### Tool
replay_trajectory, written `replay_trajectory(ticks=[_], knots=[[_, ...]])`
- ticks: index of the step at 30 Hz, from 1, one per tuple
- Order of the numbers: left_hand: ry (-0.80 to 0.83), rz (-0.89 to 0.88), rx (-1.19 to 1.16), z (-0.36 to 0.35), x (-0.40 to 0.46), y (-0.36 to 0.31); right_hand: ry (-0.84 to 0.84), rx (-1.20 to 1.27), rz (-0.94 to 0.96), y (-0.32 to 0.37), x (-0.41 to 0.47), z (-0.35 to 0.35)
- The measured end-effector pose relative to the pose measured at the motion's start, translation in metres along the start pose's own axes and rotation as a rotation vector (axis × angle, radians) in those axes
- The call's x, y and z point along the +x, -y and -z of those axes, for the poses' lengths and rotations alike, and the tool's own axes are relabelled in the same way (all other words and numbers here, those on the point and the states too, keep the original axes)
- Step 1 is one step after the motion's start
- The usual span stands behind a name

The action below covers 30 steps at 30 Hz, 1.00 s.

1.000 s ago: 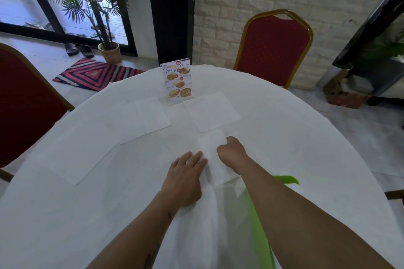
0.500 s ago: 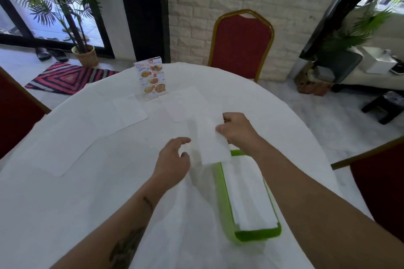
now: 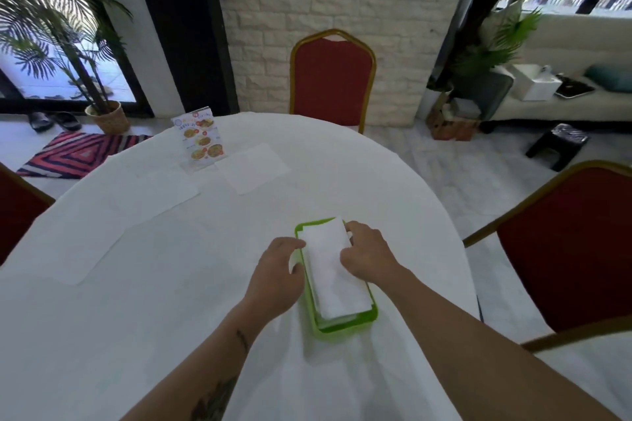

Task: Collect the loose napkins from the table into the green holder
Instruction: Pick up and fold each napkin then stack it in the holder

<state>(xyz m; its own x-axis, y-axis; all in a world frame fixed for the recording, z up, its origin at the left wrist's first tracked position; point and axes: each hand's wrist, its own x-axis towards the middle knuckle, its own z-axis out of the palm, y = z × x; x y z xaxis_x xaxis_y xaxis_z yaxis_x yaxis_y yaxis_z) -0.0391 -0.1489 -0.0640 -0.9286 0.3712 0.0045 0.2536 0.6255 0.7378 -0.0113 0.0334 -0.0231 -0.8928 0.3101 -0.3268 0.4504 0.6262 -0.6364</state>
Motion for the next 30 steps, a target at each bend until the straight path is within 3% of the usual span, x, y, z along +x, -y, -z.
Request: replay_trajectory(ticks=[5,10,13,17,24,30], knots=[[0.077,0.018,0.091,-0.012,-0.01,-0.002,0.011,-0.12,0.033,0.001,-0.004,-0.006],[0.146,0.045,0.225,-0.013,-0.012,0.0,-0.158,-0.427,0.199,-0.003,-0.009,-0.011],[0.155,0.036,0.213,-0.011,-0.012,0.005,-0.058,-0.602,0.33,-0.007,-0.012,-0.02],[0.098,-0.006,0.075,0.0,-0.004,0.014,0.053,-0.702,0.303,0.002,-0.007,-0.017],[-0.054,0.118,-0.118,0.036,0.032,0.047,0.028,-0.356,0.286,0.05,0.048,-0.004],[-0.058,0.233,-0.071,0.058,0.081,0.075,0.031,-0.009,0.131,0.079,0.113,-0.014]])
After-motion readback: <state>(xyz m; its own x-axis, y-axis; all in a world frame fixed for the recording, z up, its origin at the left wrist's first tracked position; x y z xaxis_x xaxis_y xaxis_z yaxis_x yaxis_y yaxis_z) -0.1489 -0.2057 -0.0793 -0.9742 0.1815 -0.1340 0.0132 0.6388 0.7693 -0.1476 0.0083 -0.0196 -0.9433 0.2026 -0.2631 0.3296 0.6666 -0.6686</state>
